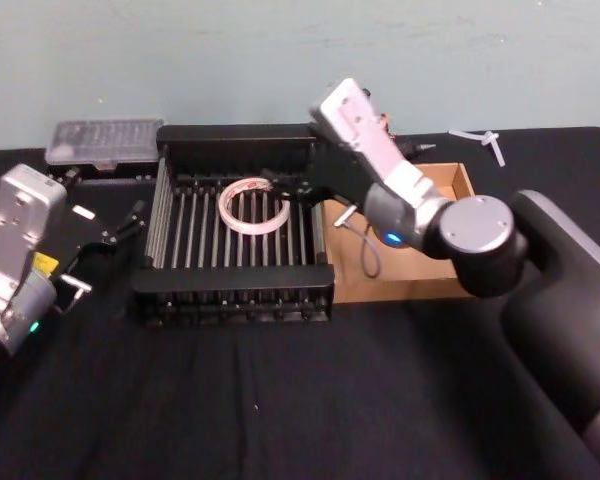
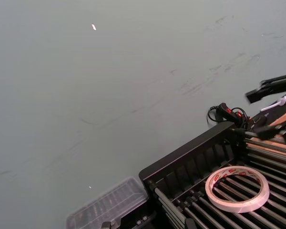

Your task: Pick up the white tape and place it into the black box , Pick up the silver tape and place it into the brown box.

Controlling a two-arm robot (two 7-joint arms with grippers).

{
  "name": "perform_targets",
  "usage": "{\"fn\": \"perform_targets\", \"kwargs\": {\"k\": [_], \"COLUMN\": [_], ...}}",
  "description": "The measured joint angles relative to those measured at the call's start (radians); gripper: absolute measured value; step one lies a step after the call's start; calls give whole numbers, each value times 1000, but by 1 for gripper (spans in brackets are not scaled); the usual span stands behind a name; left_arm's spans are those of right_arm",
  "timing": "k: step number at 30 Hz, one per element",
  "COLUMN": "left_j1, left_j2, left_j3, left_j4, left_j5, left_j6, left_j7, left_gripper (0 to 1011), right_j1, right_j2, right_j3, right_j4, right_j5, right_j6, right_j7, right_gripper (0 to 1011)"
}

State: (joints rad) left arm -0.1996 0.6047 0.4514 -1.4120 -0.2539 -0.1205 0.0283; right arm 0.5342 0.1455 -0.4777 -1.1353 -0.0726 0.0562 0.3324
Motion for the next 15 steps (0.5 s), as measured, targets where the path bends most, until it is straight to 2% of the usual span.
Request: {"fn": "perform_targets", "kwargs": {"k": [6,15], "left_j1": [0,0], "left_j2": [0,0], "left_j3": [0,0], "left_j4": [0,0], "left_j5": [0,0], "left_j6": [0,0], "left_j7": [0,0], "left_gripper": [1001,1001], "right_j1": [-71,-167], "right_j2": [41,78], "right_j3": [51,134], "right_j4": [-94,-187], "right_j5": [12,41], "right_j6": [28,54], "right_j7": [-30,-71], "right_gripper": [1002,1002]}}
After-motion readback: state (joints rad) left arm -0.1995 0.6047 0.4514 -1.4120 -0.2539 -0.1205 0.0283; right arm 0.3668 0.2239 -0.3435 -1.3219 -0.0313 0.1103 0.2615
